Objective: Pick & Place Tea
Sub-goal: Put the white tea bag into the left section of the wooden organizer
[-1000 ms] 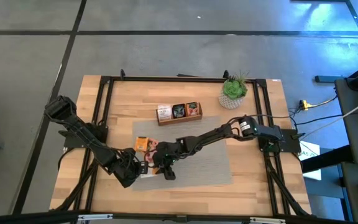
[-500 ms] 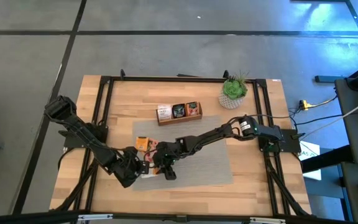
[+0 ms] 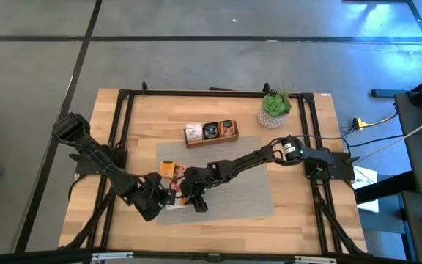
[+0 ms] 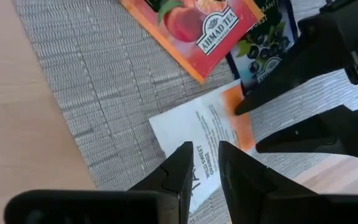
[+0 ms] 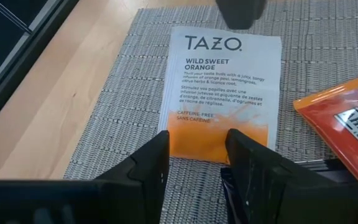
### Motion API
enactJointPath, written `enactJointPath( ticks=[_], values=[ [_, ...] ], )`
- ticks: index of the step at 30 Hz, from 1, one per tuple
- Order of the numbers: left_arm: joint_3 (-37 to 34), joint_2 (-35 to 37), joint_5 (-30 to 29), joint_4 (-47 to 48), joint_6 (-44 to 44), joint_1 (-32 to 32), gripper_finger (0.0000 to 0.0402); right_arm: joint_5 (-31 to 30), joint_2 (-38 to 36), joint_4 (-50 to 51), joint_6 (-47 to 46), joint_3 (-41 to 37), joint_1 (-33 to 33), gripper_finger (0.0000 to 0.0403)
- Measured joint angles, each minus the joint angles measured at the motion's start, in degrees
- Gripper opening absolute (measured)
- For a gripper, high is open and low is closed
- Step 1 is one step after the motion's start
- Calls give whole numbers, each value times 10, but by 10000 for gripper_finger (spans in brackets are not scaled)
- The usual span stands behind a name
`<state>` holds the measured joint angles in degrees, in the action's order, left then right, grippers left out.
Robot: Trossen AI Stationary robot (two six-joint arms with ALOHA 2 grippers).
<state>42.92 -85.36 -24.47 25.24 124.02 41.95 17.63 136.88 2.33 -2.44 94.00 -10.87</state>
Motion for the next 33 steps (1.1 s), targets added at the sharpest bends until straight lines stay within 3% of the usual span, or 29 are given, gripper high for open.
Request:
enactJointPath(
  ticks=[8,12,18,21,25,33],
  values=[
    [0,0,51,13,37,0,75,0,0,0,0,0,0,166],
    [0,0,79,18,59,0,99,0,0,0,0,0,0,166],
    [0,0,26,0,34,0,153,0,0,-1,-1,0,0,166],
    [0,-1,52,3,38,0,166,0,0,-1,-1,0,0,166],
    [0,-16,76,-2,57,3,170,0,0,-2,-3,0,0,166],
    [1,-79,57,-81,63,-1,167,1,0,1,-3,-1,0,166]
  ],
)
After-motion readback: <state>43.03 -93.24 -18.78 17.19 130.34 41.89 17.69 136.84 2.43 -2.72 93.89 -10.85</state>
